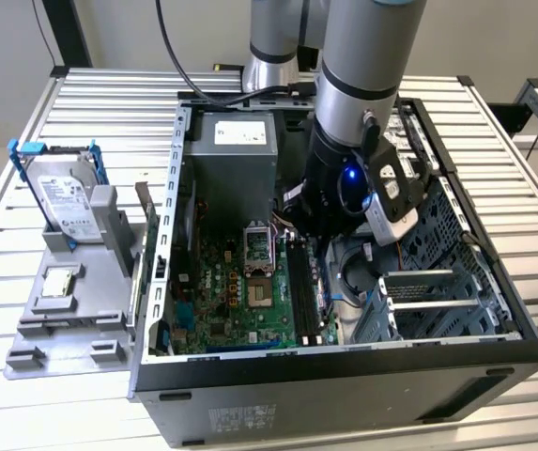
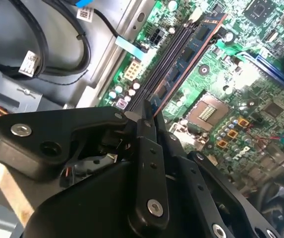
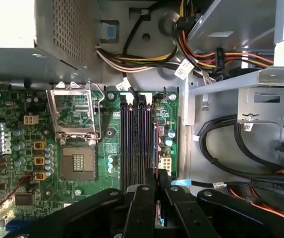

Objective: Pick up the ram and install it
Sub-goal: 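Insert the ram into the slot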

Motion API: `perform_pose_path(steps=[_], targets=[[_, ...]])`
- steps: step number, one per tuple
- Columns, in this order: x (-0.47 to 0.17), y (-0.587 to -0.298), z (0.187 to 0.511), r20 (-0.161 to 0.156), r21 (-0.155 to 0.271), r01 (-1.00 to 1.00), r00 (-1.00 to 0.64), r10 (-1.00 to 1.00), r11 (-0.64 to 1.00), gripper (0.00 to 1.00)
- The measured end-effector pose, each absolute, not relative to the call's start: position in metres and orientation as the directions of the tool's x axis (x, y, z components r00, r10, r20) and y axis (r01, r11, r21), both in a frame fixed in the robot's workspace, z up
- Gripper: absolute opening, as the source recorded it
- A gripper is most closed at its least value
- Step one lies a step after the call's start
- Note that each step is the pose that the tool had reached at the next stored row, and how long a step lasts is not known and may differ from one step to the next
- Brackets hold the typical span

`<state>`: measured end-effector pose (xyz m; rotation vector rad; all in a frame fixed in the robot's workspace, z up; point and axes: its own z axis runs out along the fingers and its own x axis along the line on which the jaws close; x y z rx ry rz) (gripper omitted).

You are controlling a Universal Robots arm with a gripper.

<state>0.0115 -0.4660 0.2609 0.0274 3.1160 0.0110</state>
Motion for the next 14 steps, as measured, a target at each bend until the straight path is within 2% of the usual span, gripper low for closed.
perform_pose_path(steps=[14], targets=[[0.012,-0.466,0.243,-0.025,0.006,0.023,-0.999,0.023,1.000,0.00]])
